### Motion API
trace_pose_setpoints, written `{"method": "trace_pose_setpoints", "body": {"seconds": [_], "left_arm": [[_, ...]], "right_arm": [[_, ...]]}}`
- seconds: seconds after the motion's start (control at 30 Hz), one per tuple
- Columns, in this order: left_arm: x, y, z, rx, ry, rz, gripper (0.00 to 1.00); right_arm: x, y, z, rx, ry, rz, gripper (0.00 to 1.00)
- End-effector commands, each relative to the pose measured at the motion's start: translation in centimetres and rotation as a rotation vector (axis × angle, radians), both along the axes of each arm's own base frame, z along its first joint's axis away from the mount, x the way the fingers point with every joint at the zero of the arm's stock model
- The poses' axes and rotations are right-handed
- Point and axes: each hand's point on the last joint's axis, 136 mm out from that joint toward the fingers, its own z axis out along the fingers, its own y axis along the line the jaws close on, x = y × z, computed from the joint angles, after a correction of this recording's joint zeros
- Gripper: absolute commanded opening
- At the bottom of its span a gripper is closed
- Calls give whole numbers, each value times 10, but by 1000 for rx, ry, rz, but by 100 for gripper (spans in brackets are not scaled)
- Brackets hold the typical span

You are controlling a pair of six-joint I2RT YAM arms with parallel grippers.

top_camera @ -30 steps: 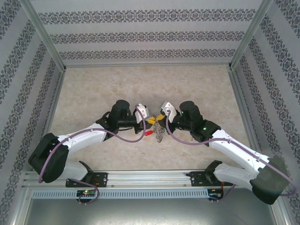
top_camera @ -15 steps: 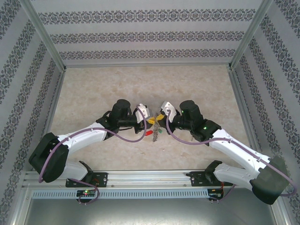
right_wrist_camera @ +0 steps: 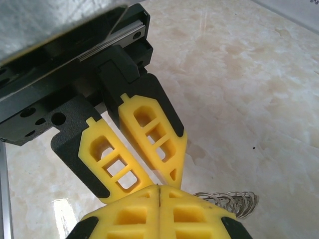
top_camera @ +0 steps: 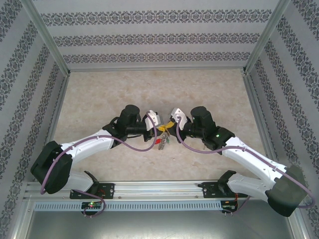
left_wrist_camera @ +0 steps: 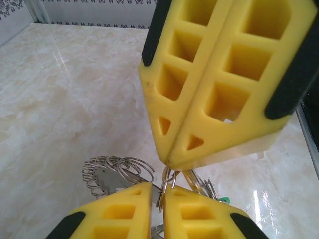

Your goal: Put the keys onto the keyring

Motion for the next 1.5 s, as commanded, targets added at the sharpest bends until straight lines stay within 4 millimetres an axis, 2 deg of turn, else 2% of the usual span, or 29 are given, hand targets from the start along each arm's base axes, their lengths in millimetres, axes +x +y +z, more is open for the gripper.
{"method": "trace_pose_setpoints", "body": {"seconds": [0.0,0.13,0.23,0.4,0.5,0.7,0.83,1.0,1.47], "left_arm": [[-3,-6,8,4,-29,-29,9],[-3,-5,5,10,-24,-25,0],[-2,-4,5,5,-30,-5,0],[5,3,9,-35,-68,63,0],[4,2,10,-61,-74,66,0],[2,-3,3,-75,-57,63,0],[3,-2,-5,-66,-33,78,0],[2,-3,-6,-41,-36,64,11],[-6,-9,-4,28,-37,-22,19]], "right_arm": [[0,7,21,39,-45,29,0],[0,5,21,34,-46,25,0],[3,0,18,24,-45,-11,0],[20,-20,1,-24,-28,-163,0],[22,-22,-5,-18,-5,-186,0],[23,-13,10,39,-17,-162,0],[15,-4,19,65,-26,-86,0],[8,2,24,81,-33,-36,0],[6,5,23,62,-35,-15,0]]}}
